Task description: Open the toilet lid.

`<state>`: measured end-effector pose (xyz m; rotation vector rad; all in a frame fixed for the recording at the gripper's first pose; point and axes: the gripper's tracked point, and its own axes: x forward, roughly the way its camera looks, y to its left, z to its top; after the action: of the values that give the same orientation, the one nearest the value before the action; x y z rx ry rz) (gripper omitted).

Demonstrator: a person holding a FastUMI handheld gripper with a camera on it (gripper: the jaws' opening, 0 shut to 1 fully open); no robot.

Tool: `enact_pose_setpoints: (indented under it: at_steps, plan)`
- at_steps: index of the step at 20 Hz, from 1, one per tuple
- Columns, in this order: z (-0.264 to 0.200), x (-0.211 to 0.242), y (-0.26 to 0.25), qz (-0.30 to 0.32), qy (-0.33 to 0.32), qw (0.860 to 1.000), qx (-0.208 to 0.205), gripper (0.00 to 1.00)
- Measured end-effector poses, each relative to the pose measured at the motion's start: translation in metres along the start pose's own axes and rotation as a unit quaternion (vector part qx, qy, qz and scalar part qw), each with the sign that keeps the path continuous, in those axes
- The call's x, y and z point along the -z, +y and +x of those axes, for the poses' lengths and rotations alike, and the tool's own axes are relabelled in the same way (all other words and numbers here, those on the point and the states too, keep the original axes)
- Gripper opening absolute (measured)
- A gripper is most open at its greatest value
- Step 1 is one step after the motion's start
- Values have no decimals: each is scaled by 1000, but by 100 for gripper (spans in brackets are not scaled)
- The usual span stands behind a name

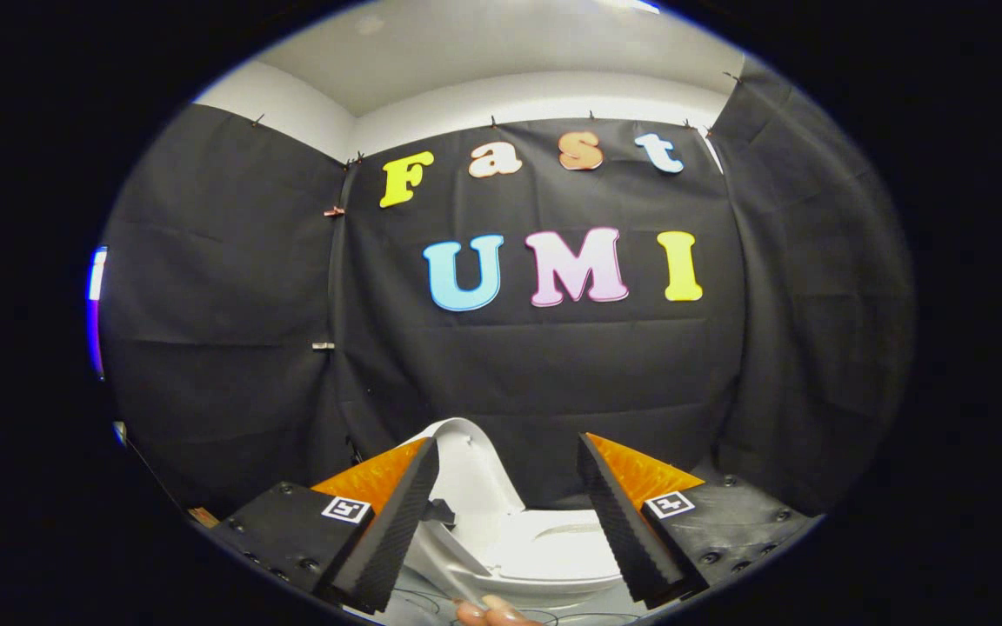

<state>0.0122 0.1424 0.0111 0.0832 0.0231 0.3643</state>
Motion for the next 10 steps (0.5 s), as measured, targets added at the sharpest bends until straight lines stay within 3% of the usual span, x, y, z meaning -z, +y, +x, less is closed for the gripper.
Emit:
enact_pose_setpoints:
  at_steps: [10]
  plan:
    - [-40, -36, -5, 3, -35, 999, 5, 99]
